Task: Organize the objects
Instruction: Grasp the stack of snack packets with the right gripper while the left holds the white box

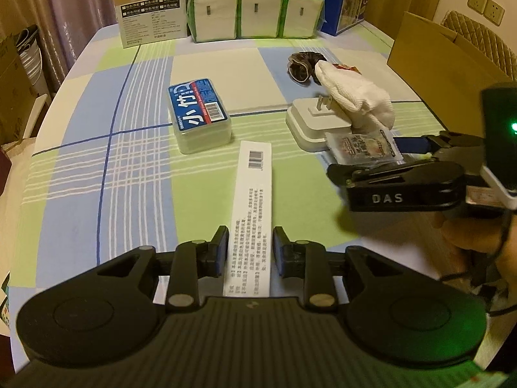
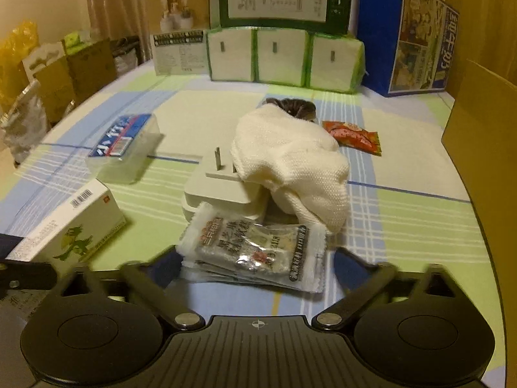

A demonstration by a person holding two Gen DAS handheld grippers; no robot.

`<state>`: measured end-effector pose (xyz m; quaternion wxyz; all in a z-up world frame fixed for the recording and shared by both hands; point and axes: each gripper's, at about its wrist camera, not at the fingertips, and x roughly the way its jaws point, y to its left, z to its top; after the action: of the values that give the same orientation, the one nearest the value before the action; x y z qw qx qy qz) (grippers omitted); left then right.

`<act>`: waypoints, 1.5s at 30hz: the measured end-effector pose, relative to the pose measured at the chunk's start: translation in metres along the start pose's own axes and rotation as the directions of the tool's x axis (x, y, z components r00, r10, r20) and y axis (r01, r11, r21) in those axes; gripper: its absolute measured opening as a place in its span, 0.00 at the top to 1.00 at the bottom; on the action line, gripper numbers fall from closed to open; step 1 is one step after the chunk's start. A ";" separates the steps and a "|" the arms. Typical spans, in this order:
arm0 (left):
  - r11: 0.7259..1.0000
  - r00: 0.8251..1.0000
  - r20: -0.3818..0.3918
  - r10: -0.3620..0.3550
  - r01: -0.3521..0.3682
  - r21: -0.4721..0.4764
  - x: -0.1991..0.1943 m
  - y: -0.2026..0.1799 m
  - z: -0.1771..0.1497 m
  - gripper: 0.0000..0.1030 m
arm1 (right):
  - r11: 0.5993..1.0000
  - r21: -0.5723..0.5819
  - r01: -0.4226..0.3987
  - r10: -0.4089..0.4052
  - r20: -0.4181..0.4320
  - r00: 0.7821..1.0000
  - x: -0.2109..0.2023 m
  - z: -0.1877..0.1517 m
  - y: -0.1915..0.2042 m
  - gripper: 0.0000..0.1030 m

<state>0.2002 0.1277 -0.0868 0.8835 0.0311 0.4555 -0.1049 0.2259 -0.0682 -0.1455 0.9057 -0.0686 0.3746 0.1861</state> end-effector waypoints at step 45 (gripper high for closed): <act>0.993 0.997 -0.056 -0.044 0.050 0.107 0.003 -0.070 0.000 0.80 | 1.000 -0.008 0.001 -0.001 -0.070 0.998 -0.083 -0.050 -0.026 0.26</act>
<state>0.1873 0.0592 -0.0865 0.8654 0.0711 0.4730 -0.1494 0.1495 -0.1296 -0.1224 0.8919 -0.0788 0.4052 0.1847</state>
